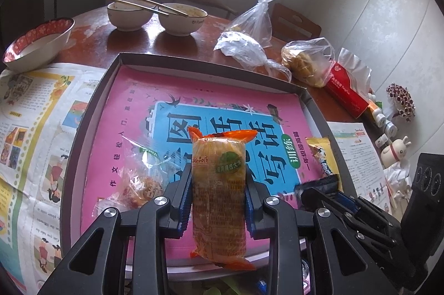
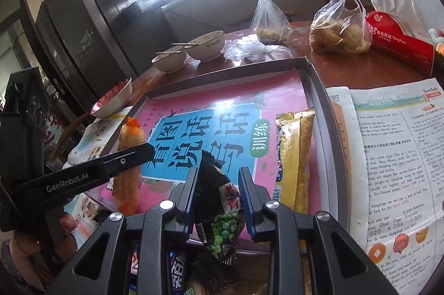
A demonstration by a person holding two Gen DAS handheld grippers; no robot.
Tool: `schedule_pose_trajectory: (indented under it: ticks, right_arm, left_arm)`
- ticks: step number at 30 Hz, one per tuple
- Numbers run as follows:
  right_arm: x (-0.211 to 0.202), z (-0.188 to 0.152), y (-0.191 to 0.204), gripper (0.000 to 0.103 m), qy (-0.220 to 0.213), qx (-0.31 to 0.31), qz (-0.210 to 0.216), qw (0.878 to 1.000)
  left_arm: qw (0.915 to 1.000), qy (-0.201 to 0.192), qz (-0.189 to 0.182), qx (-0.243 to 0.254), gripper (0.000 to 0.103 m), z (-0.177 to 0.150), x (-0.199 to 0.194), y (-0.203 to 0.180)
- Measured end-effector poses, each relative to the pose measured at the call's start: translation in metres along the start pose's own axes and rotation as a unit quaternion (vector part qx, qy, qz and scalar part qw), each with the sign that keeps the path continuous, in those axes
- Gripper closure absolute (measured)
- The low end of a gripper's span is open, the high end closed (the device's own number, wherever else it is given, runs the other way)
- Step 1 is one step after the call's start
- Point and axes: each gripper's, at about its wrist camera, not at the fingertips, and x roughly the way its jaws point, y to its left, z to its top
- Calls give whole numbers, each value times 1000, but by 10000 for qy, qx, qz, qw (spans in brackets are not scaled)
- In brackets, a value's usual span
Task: Organize snacks
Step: 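Lower the bread packet onto the book with the left tool while the right tool carries the black bag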
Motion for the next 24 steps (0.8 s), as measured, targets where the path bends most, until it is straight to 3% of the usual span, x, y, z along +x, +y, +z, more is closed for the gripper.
schedule_pose_trajectory:
  ticks: [24]
  right_arm:
    - [-17,-11,-2,72,-25,-55,-214,9998]
  left_arm:
    - [9998,179,58,53,69,-6,6,-3]
